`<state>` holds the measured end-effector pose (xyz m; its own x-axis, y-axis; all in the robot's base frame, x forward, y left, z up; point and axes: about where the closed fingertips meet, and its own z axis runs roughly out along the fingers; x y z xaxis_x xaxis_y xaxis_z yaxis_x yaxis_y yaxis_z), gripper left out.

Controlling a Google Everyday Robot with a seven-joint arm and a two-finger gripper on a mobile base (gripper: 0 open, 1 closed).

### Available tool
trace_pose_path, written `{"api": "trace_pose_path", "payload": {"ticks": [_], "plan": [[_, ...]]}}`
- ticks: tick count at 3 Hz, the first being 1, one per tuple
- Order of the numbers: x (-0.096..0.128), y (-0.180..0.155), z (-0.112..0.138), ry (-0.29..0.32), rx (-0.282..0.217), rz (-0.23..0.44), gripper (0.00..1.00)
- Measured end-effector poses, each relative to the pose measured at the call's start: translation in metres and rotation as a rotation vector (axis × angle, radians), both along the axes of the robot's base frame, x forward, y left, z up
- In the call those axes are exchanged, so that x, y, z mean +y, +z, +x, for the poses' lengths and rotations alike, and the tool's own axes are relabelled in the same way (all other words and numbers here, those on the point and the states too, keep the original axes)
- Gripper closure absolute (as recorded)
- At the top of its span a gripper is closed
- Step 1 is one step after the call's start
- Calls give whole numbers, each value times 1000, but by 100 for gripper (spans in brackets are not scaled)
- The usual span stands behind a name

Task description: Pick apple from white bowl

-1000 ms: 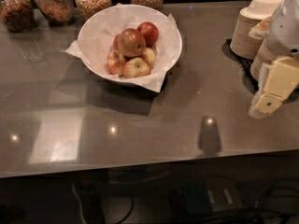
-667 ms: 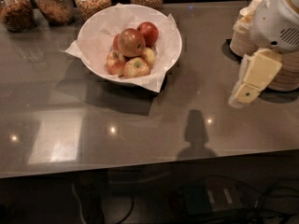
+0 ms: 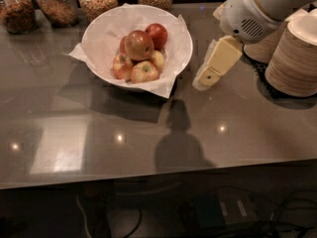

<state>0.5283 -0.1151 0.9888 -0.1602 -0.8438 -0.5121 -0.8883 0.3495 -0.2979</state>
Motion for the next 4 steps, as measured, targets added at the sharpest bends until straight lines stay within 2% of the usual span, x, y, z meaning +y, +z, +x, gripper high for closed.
{"api": "trace_pose_path", "payload": {"ticks": [1,2,4], "plan": [[36,-2,33,-1,-45,69,0],[69,-11,64,25,-72,124,0],[114,-29,113,58,-87,188,0]]}}
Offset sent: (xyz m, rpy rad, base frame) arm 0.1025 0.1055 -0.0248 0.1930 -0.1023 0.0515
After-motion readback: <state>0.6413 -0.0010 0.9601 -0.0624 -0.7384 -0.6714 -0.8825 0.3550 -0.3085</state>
